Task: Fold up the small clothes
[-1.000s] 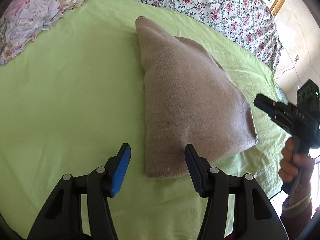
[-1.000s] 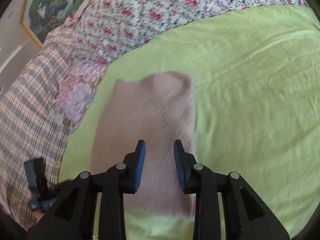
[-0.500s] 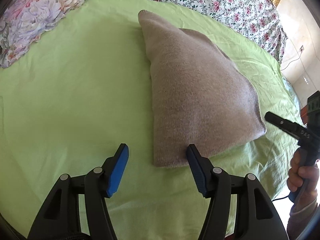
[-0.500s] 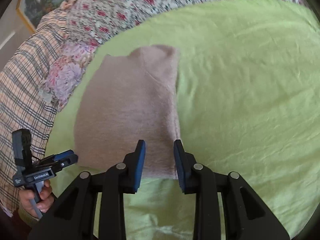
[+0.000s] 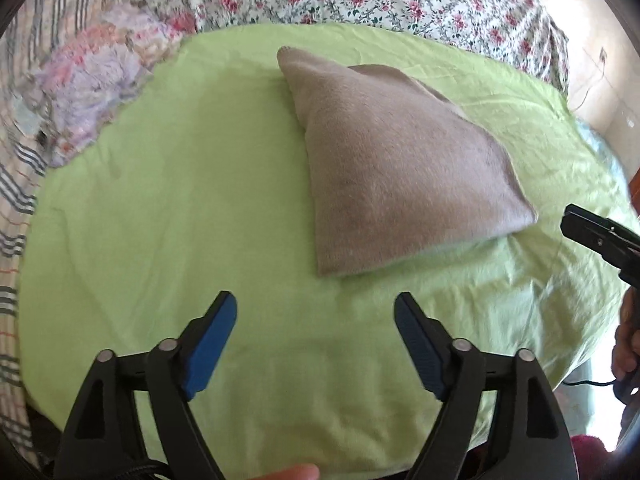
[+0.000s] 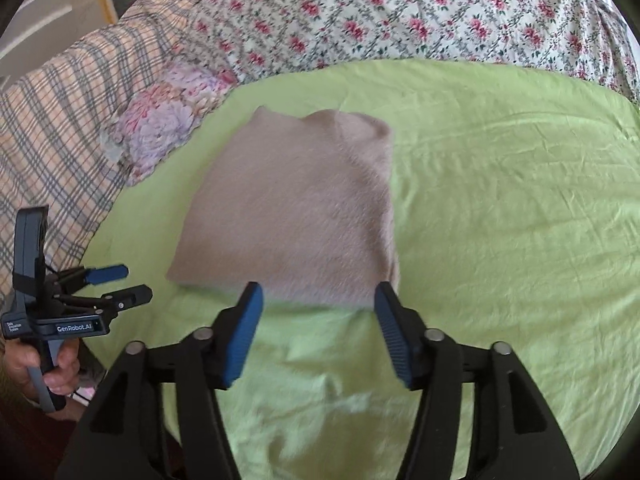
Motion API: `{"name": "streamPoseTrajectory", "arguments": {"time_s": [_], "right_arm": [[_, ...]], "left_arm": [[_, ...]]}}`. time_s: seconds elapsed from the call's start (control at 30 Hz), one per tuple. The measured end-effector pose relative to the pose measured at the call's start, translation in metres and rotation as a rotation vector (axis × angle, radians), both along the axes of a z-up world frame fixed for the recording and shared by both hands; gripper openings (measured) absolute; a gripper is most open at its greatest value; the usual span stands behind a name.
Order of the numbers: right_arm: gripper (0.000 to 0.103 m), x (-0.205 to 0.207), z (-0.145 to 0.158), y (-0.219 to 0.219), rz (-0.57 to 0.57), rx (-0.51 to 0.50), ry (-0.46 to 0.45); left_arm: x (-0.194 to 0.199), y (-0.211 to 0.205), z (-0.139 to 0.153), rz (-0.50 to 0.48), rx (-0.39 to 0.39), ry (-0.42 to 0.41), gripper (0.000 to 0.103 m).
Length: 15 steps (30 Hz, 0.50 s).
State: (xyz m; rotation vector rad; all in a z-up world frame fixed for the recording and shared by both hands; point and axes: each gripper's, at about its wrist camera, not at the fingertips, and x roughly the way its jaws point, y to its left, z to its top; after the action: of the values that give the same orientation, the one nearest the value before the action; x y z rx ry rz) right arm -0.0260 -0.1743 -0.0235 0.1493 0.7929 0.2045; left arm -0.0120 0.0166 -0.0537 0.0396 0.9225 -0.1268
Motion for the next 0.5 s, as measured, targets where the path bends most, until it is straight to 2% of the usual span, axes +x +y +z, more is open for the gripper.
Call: {"name": "streamPoseTrajectory", "arguments": {"time_s": [0.13,0.2,0.5], "right_arm": [[0.066,-0.015,-0.008,0.015,0.034,-0.037,0.044],[0.072,-0.019,-0.012,0.02,0.041,-0.067,0.053],[0.076,-0.006,-0.007,0.027,0.047,-0.115,0.016]], "left_arm": [[-0.017,-0.005,-0.001,-0.02,0.032,0.003,0.085],[-0.02,-0.005,-0.002,-0.02,0.036,0.009,0.086],[-0.001,0.0,0.005,0.062,0.075,-0.024,0.087]]}}
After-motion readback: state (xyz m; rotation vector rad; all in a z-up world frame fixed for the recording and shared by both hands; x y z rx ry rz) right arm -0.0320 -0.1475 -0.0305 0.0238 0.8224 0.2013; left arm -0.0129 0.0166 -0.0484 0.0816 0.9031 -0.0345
